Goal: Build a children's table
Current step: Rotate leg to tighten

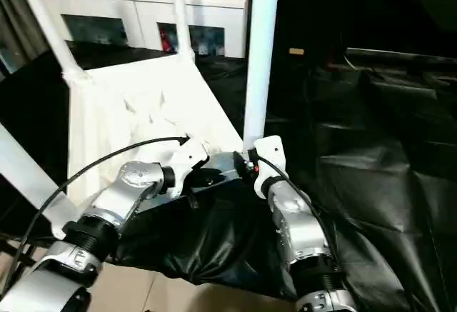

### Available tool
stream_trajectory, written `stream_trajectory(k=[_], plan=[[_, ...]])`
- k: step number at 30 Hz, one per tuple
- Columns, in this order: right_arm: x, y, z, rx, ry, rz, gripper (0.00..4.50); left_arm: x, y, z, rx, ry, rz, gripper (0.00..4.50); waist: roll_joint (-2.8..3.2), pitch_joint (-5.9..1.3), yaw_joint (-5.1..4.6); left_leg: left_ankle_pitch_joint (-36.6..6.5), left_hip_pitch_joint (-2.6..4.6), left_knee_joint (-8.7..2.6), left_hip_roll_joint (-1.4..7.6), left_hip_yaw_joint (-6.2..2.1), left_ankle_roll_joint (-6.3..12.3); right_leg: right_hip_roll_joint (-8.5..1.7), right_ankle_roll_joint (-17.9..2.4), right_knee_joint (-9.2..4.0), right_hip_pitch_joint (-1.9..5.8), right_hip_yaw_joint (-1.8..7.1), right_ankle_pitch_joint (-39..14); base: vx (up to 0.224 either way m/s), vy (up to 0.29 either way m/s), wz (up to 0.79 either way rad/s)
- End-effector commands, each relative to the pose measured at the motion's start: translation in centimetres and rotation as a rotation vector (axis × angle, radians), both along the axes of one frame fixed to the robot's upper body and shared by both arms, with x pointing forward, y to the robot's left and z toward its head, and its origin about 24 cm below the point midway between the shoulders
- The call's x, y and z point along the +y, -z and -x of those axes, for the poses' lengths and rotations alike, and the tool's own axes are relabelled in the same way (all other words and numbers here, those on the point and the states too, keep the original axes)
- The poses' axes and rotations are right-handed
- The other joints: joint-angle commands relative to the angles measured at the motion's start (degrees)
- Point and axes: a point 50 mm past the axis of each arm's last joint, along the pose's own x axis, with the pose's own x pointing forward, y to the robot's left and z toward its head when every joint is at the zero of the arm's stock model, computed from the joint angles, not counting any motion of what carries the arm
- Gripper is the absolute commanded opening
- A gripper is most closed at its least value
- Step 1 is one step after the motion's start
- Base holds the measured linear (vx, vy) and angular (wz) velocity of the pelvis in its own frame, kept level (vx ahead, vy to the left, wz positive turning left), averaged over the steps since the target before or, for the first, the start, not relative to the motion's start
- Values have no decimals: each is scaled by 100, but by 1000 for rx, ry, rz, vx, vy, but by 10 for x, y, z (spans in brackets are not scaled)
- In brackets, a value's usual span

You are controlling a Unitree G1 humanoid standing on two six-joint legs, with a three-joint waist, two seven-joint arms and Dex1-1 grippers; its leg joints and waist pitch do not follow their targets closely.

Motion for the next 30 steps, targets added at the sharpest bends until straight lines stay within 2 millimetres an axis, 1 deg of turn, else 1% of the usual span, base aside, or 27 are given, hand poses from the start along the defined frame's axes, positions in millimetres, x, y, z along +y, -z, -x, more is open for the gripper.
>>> stream_trajectory(k=[1,2,3,4,5,6,7,8,9,10,11,12,13,14,15,16,17,18,20,21,22,23,24,26,27,28,30], plan=[[30,-21,0,-87,-204,-59,388,-3,9,5,37,17,8,0,-111,-252,31,-1854,-10,-411,173,-136,218,-303,-692,-556,196,224,-2367,0,0,0],[23,-21,0,-86,-245,-29,388,3,8,7,41,39,5,0,-130,-251,29,-1822,-9,-409,177,-130,230,-304,-717,-557,190,228,-2331,0,0,0],[11,-21,2,-74,-359,13,388,13,7,11,52,113,3,0,-146,-257,35,-1752,-24,-404,178,-132,249,-306,-765,-537,214,222,-2246,0,0,0],[3,-21,4,-61,-443,40,388,20,7,14,61,156,-7,0,-142,-277,61,-1660,-37,-393,186,-142,324,-313,-814,-508,253,216,-2058,0,0,0],[0,-21,5,-56,-477,49,388,23,7,15,65,169,-12,0,-133,-275,59,-1610,-45,-387,198,-137,364,-320,-857,-491,244,226,-1929,0,0,0],[-5,-22,7,-38,-536,56,388,28,7,17,70,207,-18,0,-160,-270,51,-1567,-40,-373,201,-111,429,-309,-960,-482,226,230,-1739,0,0,0],[-9,-22,8,-29,-578,61,388,31,6,17,78,219,-16,0,-141,-280,56,-1471,-33,-371,211,-108,440,-307,-1066,-453,235,225,-1569,0,0,0],[-13,-23,9,-17,-634,68,388,35,5,18,81,234,-14,0,-139,-286,71,-1388,-28,-360,207,-104,447,-306,-1111,-442,246,217,-1469,0,0,0],[-15,-24,10,-2,-677,73,388,38,5,18,90,249,-10,0,-186,-297,92,-1241,-32,-341,216,-94,515,-313,-1190,-403,256,217,-1303,0,0,0],[-18,-24,11,19,-728,79,388,41,4,19,101,268,-11,0,-220,-296,123,-1108,-37,-325,226,-69,587,-301,-1262,-386,252,210,-1151,0,0,0],[-18,-24,11,19,-728,79,388,41,4,19,101,268,-11,0,-191,-296,152,-1042,-40,-326,235,-78,597,-310,-1292,-361,255,207,-1092,0,0,0],[-20,-24,11,27,-771,92,388,44,3,20,102,294,-21,0,-175,-297,171,-970,-35,-321,243,-73,615,-305,-1335,-352,242,203,-984,0,0,0],[-20,-25,11,36,-794,92,388,46,2,20,109,305,-19,0,-253,-298,188,-942,-35,-317,245,-62,621,-304,-1365,-346,249,199,-938,0,0,0],[-20,-25,11,39,-806,92,388,46,2,20,109,310,-20,0,-238,-294,205,-937,-37,-317,245,-68,608,-311,-1381,-326,248,199,-958,0,0,0],[-21,-25,10,50,-849,96,371,48,0,20,115,336,-16,0,-214,-290,239,-980,-19,-322,252,-66,578,-327,-1369,-344,235,203,-1081,0,0,0],[-21,-25,10,50,-849,96,371,48,0,20,115,336,-16,0,-249,-282,262,-1016,-19,-329,256,-67,537,-330,-1358,-341,237,204,-1171,0,0,0],[-21,-25,9,64,-883,100,371,50,-1,21,127,355,-15,0,-241,-278,270,-1042,-15,-334,258,-67,516,-329,-1343,-348,232,206,-1217,0,0,0],[-20,-24,9,76,-915,111,343,51,-2,21,130,376,-25,0,-238,-279,281,-1128,6,-331,259,-63,451,-334,-1363,-351,220,212,-1254,0,0,0],[-20,-24,8,83,-931,118,336,51,-2,20,130,385,-33,0,-238,-274,289,-1145,22,-337,267,-62,417,-326,-1387,-342,214,220,-1182,0,0,0],[-18,-24,7,88,-955,125,336,52,-3,19,123,394,-43,0,-242,-278,292,-1141,14,-337,260,-67,403,-327,-1402,-334,223,216,-1136,0,0,0],[-17,-24,6,97,-979,119,324,53,-4,18,125,407,-51,0,-331,-277,290,-1143,1,-334,248,-59,412,-325,-1393,-335,237,209,-1159,0,0,0],[-15,-25,6,103,-996,113,324,54,-5,17,123,415,-57,0,-311,-271,304,-1128,-8,-337,251,-70,404,-335,-1382,-319,244,212,-1189,0,0,0],[-13,-25,5,106,-1008,108,295,55,-5,16,121,420,-60,0,-279,-269,321,-1145,6,-340,262,-71,381,-346,-1364,-332,230,218,-1249,0,0,0],[-12,-24,4,116,-1026,97,291,55,-6,16,127,433,-59,0,-294,-267,323,-1177,12,-343,267,-71,339,-342,-1382,-327,227,218,-1213,0,0,0],[-11,-24,4,116,-1034,95,274,55,-7,15,126,437,-60,0,-304,-272,329,-1193,16,-344,268,-71,328,-343,-1384,-322,231,219,-1190,0,0,0],[-11,-24,4,116,-1038,91,261,55,-7,15,128,442,-60,0,-294,-273,338,-1198,17,-343,270,-73,318,-345,-1400,-315,229,219,-1159,0,0,0],[-10,-24,3,115,-1041,87,261,56,-7,15,128,445,-60,0,-287,-276,355,-1204,23,-342,270,-74,308,-343,-1416,-311,232,219,-1134,0,0,0]])
